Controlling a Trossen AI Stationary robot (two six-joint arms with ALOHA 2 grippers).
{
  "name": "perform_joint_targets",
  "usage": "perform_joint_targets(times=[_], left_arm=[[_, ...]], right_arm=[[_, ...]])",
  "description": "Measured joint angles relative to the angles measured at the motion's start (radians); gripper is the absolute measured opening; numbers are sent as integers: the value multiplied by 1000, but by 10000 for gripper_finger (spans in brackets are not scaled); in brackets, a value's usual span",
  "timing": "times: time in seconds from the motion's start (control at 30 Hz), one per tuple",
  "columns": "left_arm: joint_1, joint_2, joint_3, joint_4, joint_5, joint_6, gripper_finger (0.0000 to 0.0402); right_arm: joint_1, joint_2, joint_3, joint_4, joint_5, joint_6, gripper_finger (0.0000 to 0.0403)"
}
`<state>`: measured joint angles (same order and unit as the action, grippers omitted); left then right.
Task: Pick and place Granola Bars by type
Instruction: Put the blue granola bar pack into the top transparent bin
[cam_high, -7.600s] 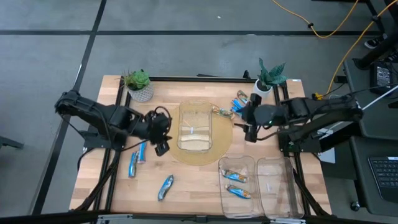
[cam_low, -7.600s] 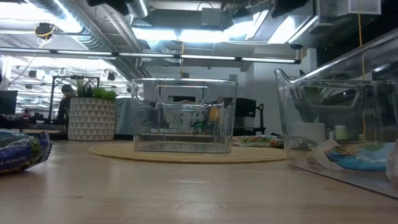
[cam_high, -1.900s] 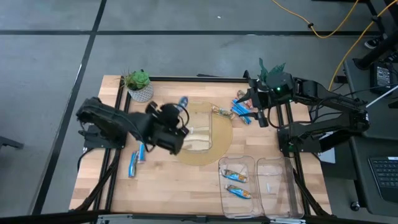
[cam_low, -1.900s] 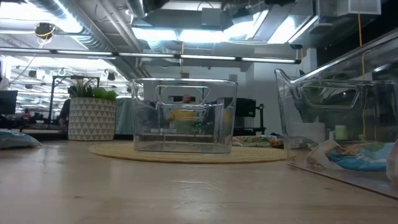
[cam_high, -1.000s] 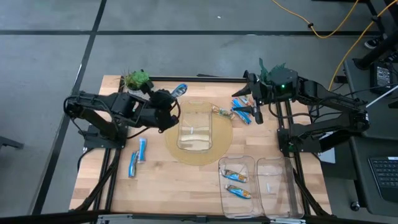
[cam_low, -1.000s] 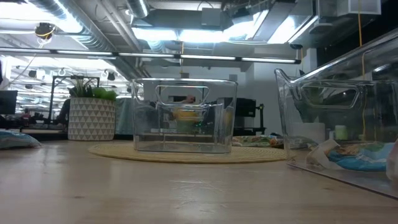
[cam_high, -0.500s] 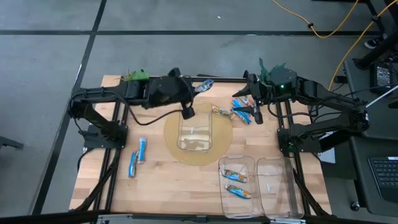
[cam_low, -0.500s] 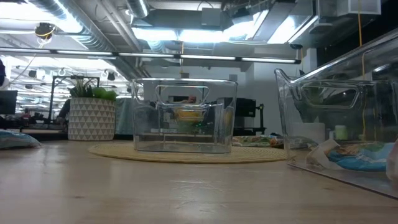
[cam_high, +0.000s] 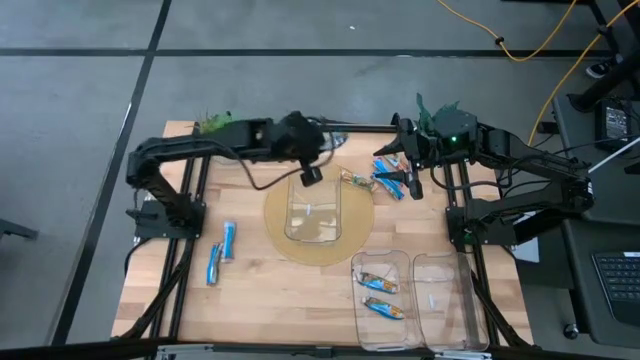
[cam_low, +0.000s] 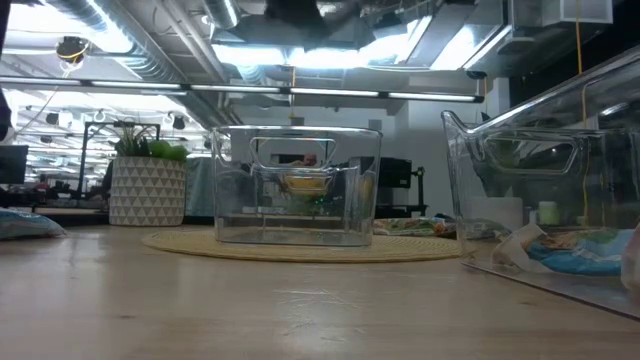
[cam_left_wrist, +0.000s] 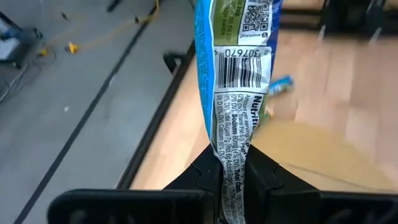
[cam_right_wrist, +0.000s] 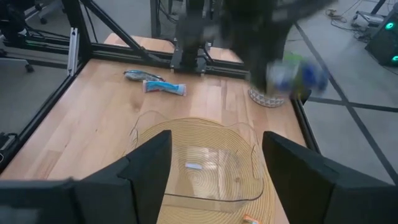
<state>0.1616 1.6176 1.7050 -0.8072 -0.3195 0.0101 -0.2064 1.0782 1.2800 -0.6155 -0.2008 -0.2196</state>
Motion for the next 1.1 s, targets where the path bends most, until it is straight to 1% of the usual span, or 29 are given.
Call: perform_joint_targets(times=[0.13,0.2,0.3,0.4,0.6,0.8,0.9,1.0,1.1], left_arm=[[0,80,0,-8,6,3,26],[0,113,0,-37,14,-8,26],[0,161,0,-74,49,-22,26],[-1,194,0,-96,77,-23,26],[-10,215,-6,-109,83,-33,26],[-9,198,-117,-102,98,-87,26],[-7,197,-160,-86,119,-113,26],[-7,197,-207,-40,135,-165,26],[-1,201,-252,-24,135,-243,26]], right_arm=[[0,0,0,0,0,-1,253],[0,0,0,-5,0,0,253],[0,-2,-16,-5,-13,-8,253],[0,-15,-63,28,-27,-8,253],[0,-81,-185,129,-21,35,253],[2,-204,-313,235,82,87,253],[15,-269,-371,330,140,112,253],[22,-319,-411,394,178,110,253],[22,-350,-436,431,187,109,253]])
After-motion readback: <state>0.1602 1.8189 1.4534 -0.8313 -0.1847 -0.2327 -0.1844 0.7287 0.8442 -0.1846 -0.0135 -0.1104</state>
